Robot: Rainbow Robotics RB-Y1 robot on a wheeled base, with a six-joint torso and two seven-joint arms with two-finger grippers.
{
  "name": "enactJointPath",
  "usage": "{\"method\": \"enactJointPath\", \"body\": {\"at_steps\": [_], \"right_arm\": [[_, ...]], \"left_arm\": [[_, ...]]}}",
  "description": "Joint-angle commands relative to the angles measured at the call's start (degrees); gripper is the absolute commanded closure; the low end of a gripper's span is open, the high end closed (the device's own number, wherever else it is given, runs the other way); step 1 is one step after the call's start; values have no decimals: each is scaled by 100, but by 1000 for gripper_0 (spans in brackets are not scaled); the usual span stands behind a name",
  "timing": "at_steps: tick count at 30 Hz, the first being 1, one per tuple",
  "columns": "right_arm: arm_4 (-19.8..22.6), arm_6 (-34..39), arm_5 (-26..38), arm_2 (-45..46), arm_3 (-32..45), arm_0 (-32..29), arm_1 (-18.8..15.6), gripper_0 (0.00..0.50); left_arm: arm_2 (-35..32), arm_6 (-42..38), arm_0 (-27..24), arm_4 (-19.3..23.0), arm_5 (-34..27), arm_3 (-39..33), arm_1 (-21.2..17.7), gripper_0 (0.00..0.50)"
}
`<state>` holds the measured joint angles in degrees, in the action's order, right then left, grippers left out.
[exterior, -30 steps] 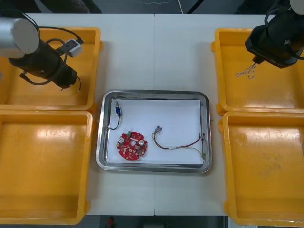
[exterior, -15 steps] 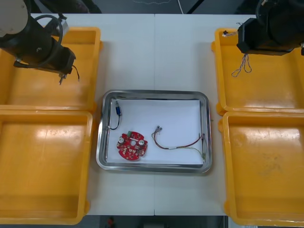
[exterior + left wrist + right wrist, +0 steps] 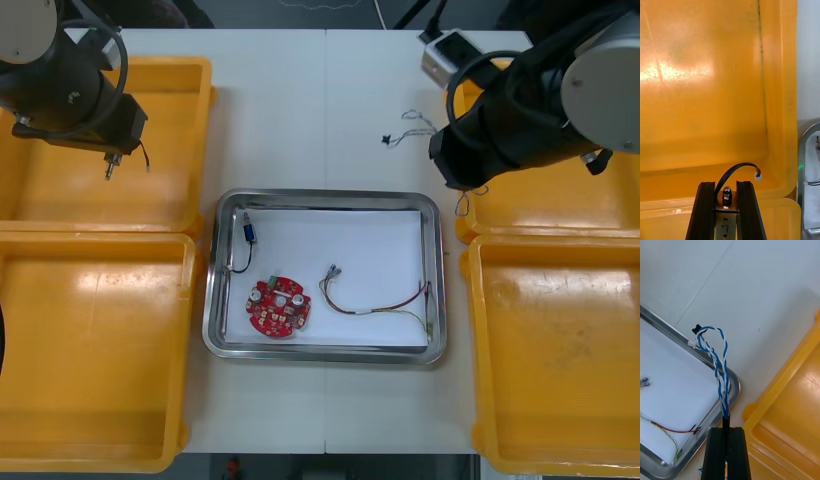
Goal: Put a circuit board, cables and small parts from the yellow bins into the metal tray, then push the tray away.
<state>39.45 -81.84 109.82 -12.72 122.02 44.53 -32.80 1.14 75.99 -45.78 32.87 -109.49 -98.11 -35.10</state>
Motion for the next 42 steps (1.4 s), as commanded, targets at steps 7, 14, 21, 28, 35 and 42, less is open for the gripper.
{"method": "enactJointPath", "body": {"at_steps": [7,14,21,28,35,42], "right_arm": [[-403,-1370,18,-1066,191,-15,221,500],[-931,-1923,-409,-1892,-134,-15,441,500],[-1186,-2161,-1209,-2429,-750,3,599,500],[-1370,-2249,-1727,-2842,-1312,82,617,500],[-1370,-2424,-2149,-3017,-1822,82,625,500],[-1379,-2530,-2316,-3176,-2059,82,652,500]], "left_arm": [[-228,109,43,-246,-51,-349,346,500],[-228,47,43,-237,-51,-358,355,498],[-219,21,43,-219,-51,-358,364,498],[-219,-14,43,-167,-51,-358,364,500],[-219,-67,43,-114,-51,-393,355,500],[-219,-120,43,-79,-51,-411,355,500]]}}
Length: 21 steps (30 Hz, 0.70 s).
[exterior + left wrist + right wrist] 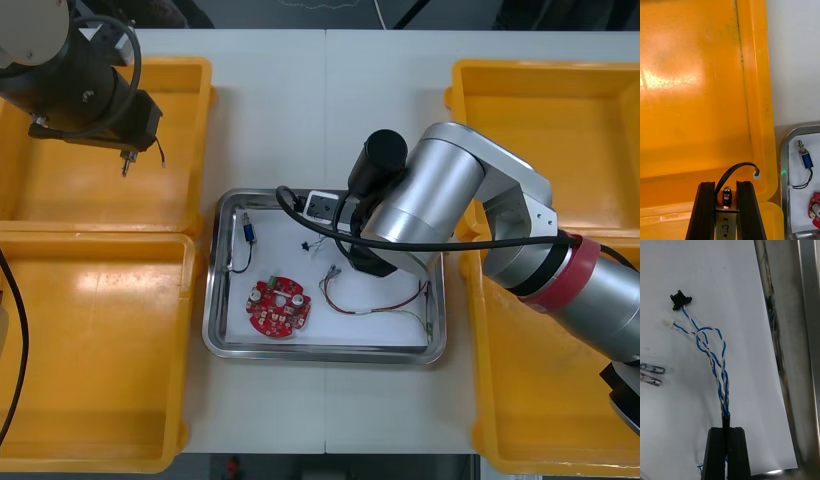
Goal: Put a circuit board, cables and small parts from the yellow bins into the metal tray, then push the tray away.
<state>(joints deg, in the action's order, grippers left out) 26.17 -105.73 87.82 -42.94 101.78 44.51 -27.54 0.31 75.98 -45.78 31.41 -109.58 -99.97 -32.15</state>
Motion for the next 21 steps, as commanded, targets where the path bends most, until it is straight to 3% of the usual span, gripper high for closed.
{"method": "enactJointPath", "body": {"at_steps": [1,5,6,7,8,9,11,21], "right_arm": [[-59,-150,-169,-197,-71,84,126,500],[-173,-194,-248,-294,-97,75,108,500],[-235,-203,-248,-320,-88,75,108,385],[-261,-203,-248,-320,-97,75,108,315],[-314,-203,-257,-329,-97,75,108,158],[-323,-203,-239,-329,-97,75,108,60],[-323,-194,-239,-329,-97,75,100,0],[-323,-212,-98,-110,35,84,100,0]], "left_arm": [[-136,-127,43,67,-42,-225,60,499],[-136,-162,43,84,-42,-225,60,500],[-136,-162,43,84,-42,-225,69,500],[-136,-171,43,93,-42,-234,69,500],[-136,-180,43,93,-42,-234,86,500],[-136,-189,43,93,-42,-242,86,500],[-136,-206,43,102,-42,-242,95,500],[-101,-286,43,164,-42,-286,95,500]]}}
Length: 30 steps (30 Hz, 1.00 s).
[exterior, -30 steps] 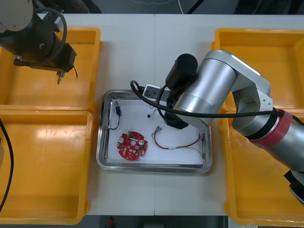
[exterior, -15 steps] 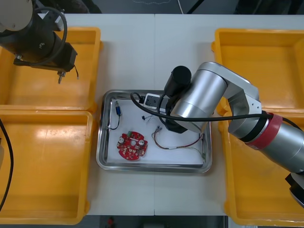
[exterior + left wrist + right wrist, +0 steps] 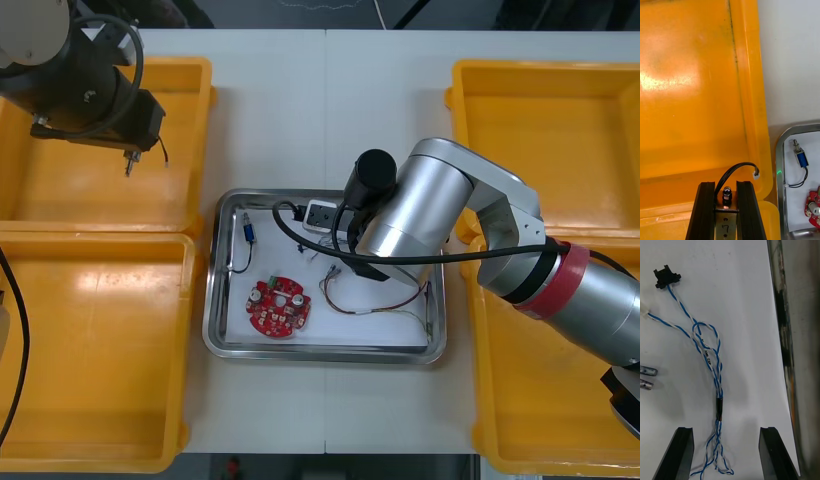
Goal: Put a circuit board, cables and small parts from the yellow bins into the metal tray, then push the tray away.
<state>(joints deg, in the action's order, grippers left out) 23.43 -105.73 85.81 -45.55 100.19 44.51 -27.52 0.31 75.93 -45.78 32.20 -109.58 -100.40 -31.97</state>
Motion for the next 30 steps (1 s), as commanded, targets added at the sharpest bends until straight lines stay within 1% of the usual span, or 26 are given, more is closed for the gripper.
{"method": "enactJointPath", "body": {"at_steps": [1,8,10,11,13,16,20,21,23,26,30], "right_arm": [[-50,-211,147,187,220,84,107,0],[-32,-167,1324,740,730,234,344,0],[38,-141,1825,1030,923,242,450,0],[65,-132,1948,1118,958,234,467,0],[205,-106,2419,1452,1134,242,529,0],[293,-35,2419,1821,1451,242,537,0],[240,70,2419,2155,1925,234,485,0],[249,202,2419,2217,2075,234,441,0],[284,457,2419,2296,2347,198,344,0],[355,861,2419,2358,2778,58,124,0],[487,1371,2419,2613,3296,-373,-236,0]], "left_arm": [[-75,-306,43,85,-42,-261,86,499],[321,-825,43,111,-42,-551,95,499],[426,-983,43,155,-42,-630,121,500],[453,-1036,43,164,-42,-648,139,499],[576,-1247,43,199,-42,-736,192,499],[813,-1519,43,234,-42,-841,253,500],[1138,-1845,43,243,-42,-947,332,500],[1270,-1941,43,252,-42,-956,359,499],[1490,-2091,43,252,-37,-956,403,500],[1921,-2293,43,234,217,-885,455,499],[2492,-2310,43,67,490,-771,526,497]]}}
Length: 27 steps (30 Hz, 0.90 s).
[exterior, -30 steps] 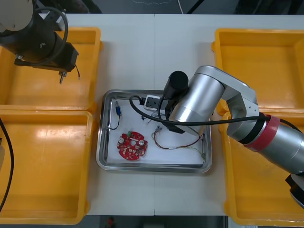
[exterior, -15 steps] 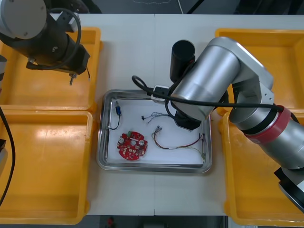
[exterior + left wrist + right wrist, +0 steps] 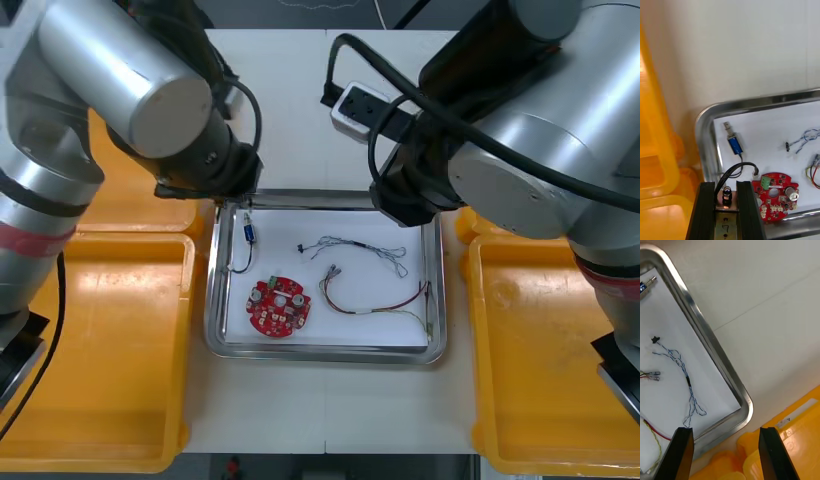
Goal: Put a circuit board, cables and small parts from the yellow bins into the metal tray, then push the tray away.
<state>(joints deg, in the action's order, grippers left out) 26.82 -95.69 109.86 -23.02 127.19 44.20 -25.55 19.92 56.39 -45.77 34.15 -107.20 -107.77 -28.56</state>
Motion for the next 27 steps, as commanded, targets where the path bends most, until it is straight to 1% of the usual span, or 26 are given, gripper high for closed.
{"method": "enactJointPath", "body": {"at_steps": [1,6,8,13,15,19,23,27], "right_arm": [[192,499,14,456,711,-491,-539,0],[465,1000,14,983,1124,-1080,-952,0],[658,1219,14,1326,1256,-1361,-1092,0],[1018,1650,14,2073,1423,-1915,-1277,0],[1089,1826,14,2398,1475,-2161,-1330,0],[1229,2195,14,2776,1554,-2486,-1409,0],[1554,2749,14,3225,1625,-2829,-1541,0],[1985,3197,14,3726,1625,-3172,-1690,0]], "left_arm": [[689,-374,42,-207,323,1,210,499],[1120,-453,42,-453,683,283,325,499],[1295,-497,51,-612,859,441,377,496],[1542,-620,42,-770,1281,810,483,500],[1603,-664,77,-814,1448,942,518,500],[1612,-708,253,-893,1782,977,536,497],[1638,-708,411,-989,2063,986,518,499],[1735,-717,438,-1130,2080,986,518,493]]}}
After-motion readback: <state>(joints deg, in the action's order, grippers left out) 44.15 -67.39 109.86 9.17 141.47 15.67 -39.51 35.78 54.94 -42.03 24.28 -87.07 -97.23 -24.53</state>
